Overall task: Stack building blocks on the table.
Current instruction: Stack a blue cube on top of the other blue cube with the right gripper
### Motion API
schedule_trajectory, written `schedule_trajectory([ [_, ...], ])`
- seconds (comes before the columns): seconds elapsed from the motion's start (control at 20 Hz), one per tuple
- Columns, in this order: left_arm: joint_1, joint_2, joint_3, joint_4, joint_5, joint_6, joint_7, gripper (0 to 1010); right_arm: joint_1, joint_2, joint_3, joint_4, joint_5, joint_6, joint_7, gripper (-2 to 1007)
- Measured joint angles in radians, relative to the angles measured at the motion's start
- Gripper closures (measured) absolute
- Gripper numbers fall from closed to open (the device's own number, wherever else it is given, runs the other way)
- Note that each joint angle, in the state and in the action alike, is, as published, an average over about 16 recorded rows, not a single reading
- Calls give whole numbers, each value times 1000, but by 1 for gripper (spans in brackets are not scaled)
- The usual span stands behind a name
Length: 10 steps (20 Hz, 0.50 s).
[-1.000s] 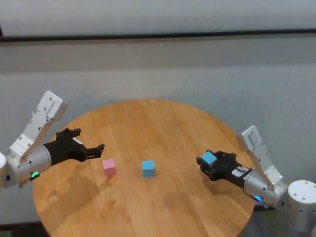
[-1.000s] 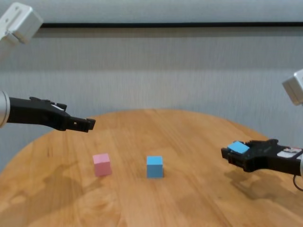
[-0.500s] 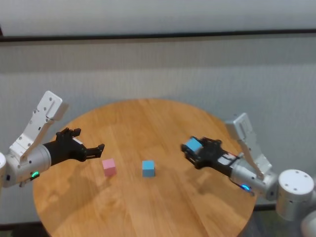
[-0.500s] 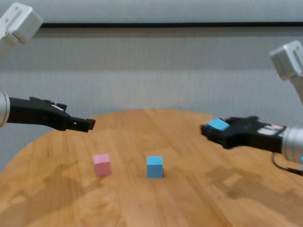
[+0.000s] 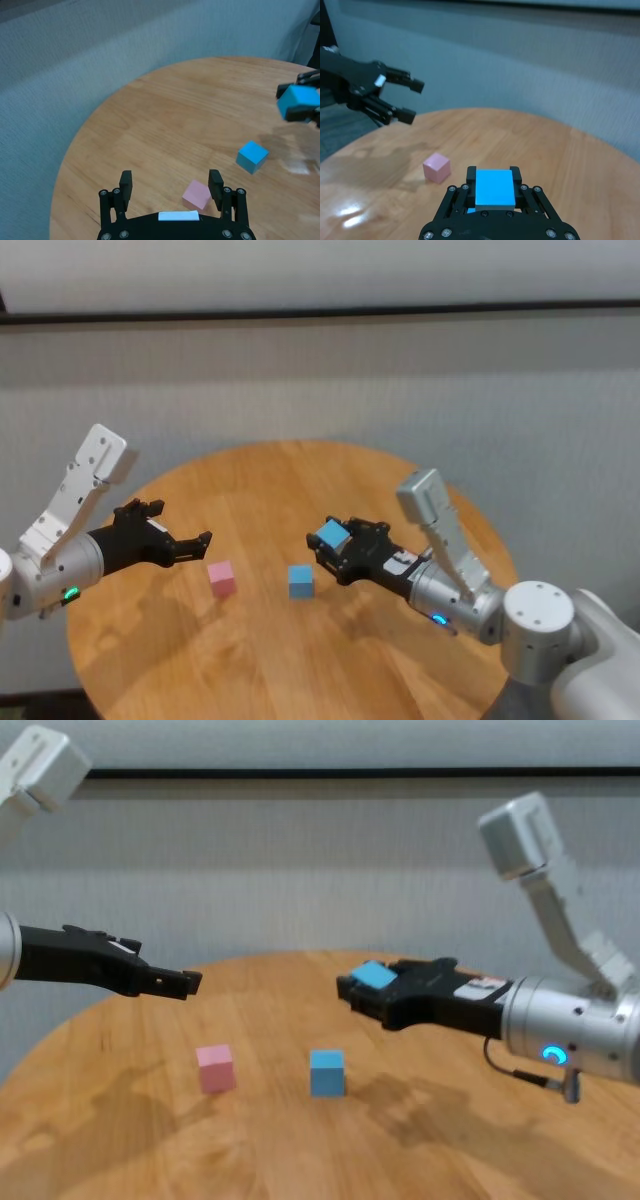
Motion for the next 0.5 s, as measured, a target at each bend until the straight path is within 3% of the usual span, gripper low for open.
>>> schedule_trajectory([
  [0.5, 0, 0, 0, 0, 0, 0, 0, 10, 36, -56, -29, 102, -22, -8, -13, 636],
])
